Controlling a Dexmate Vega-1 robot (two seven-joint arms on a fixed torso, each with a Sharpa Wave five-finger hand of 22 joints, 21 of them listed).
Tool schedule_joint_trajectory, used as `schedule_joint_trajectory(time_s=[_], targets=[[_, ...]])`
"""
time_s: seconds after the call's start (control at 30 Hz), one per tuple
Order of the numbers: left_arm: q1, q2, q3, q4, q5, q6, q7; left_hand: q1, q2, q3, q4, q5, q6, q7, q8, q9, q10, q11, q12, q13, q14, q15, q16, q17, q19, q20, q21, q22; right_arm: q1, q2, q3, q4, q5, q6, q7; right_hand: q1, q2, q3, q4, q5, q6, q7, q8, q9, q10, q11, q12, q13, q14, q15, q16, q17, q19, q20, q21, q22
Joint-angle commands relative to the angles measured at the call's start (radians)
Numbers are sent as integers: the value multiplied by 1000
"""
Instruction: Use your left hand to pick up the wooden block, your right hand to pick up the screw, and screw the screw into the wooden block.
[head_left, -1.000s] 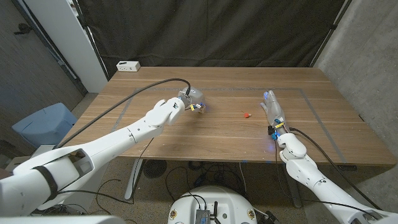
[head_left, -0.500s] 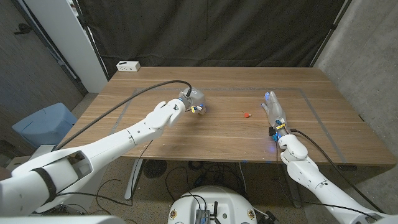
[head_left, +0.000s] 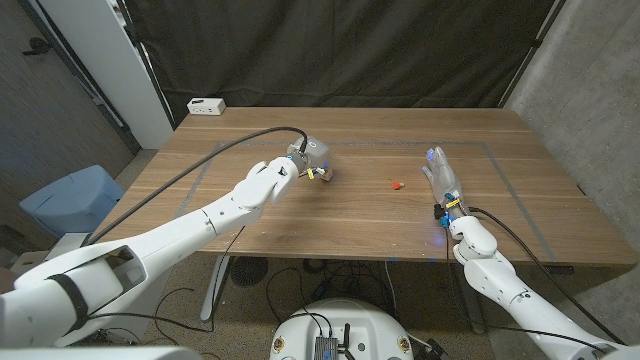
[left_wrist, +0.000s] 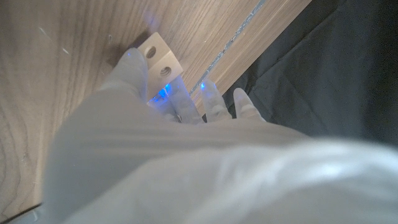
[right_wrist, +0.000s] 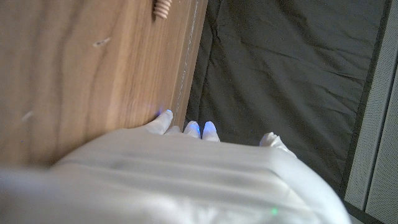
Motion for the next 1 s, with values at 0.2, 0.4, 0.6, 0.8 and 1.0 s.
schedule_joint_trajectory(time_s=[0.2, 0.4, 0.6, 0.8, 1.0], targets=[[29, -19, -37, -39, -25, 55, -5, -1, 10, -5, 4, 2, 7, -4, -3, 4, 7, 0, 6, 7, 6, -111, 5, 6, -1, 8, -2, 5, -14, -39, 8, -67, -30, -9, -14, -7, 3, 3, -8, 8, 9, 0, 3, 3, 6, 0, 4, 4, 3, -29, 3, 2, 8, -45, 2, 2], [42, -42, -65, -43, -89, 85, -5, -2, 11, -7, 5, 2, 7, -6, -4, 4, 7, 0, 5, 9, 4, -112, 4, 6, -2, 8, -3, 5, -23, -58, 10, -100, -48, -19, -28, -7, 4, 3, -9, 8, 10, 1, 3, 3, 6, 0, 4, 4, 2, -29, 3, 2, 8, -45, 2, 2], [45, -67, -74, -45, -139, 112, 14, -1, 13, -7, 5, 3, 10, -6, -4, 4, 8, 0, 4, 11, 6, -111, 5, 6, -4, 8, -4, 5, -35, -83, 13, -141, -70, -40, -48, -6, 4, 4, -10, 8, 14, 0, 4, 3, 6, -1, 3, 4, 1, -29, 2, 2, 8, -45, 1, 2], [44, -89, -88, -53, -203, 139, 26, 1, 14, -9, 5, 3, 13, -5, -5, 5, 11, 0, 4, 14, 5, -107, 4, 6, -7, 5, -5, 5, -38, -127, 13, -187, -105, -85, -61, -2, 4, 6, -14, 8, 19, -1, 6, 3, 6, 0, 3, 4, 2, -30, 2, 1, 8, -45, 1, 2], [39, -101, -92, -62, -251, 163, 32, 0, 15, -12, 5, 2, 15, -5, -6, 5, 11, 1, 2, 16, 1, -98, 2, 6, -7, 7, -5, 5, -30, -155, 12, -201, -121, -106, -52, 2, 1, 6, -19, 8, 24, -4, 7, 3, 5, -1, 2, 4, 2, -30, 1, 0, 8, -44, 1, 2]])
